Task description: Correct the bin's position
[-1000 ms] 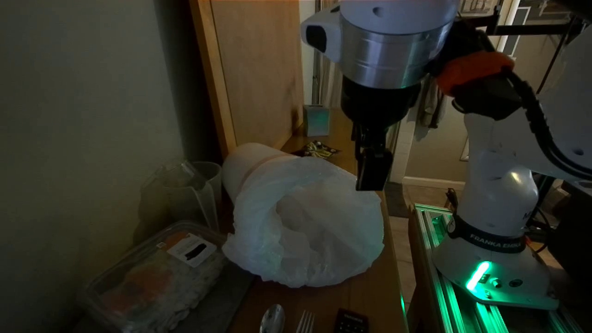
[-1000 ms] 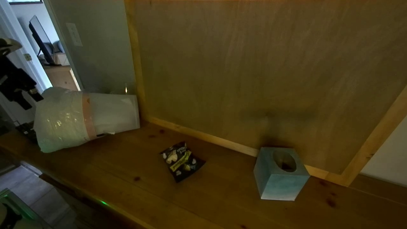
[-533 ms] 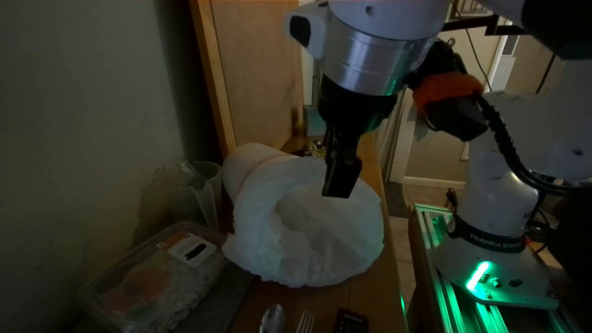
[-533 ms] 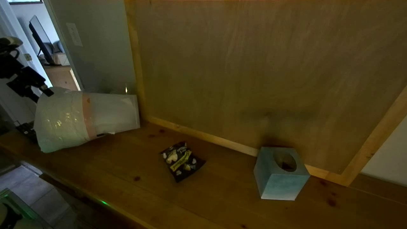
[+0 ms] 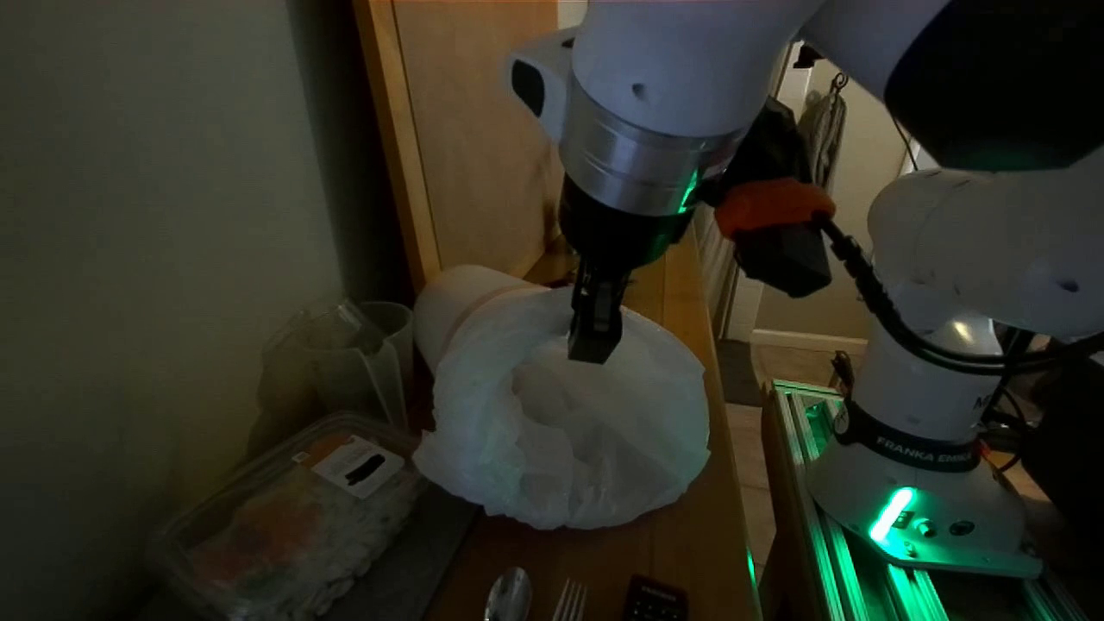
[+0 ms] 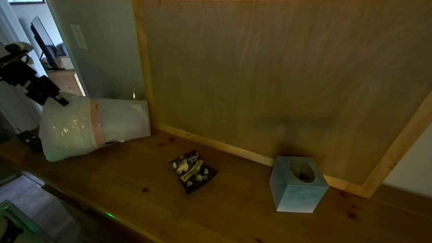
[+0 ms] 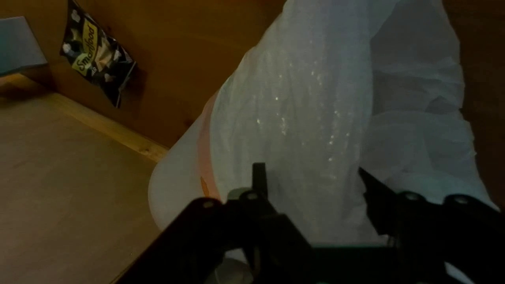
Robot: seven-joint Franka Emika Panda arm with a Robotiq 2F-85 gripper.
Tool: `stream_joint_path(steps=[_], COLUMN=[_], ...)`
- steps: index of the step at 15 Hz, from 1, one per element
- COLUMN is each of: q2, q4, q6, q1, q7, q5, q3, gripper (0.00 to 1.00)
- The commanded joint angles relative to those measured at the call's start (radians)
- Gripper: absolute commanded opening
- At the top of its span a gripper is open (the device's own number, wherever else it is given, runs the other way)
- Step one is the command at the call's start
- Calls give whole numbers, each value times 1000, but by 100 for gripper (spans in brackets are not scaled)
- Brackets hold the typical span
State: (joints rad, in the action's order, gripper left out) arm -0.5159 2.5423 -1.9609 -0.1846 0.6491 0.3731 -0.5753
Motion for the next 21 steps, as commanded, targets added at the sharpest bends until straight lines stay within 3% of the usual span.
stream_joint_path(steps=[1, 4, 9, 14, 21], q2=[13, -28, -149, -212, -199], q4=[0, 1, -15, -76, -186], q6=[11, 66, 226, 302, 395], q1=[-11, -38, -47, 28, 142], q7=[16, -15, -36, -43, -60], q5=[-4, -64, -199, -273, -402], q3=[46, 105, 221, 339, 443], gripper=[25, 5, 2, 2, 2])
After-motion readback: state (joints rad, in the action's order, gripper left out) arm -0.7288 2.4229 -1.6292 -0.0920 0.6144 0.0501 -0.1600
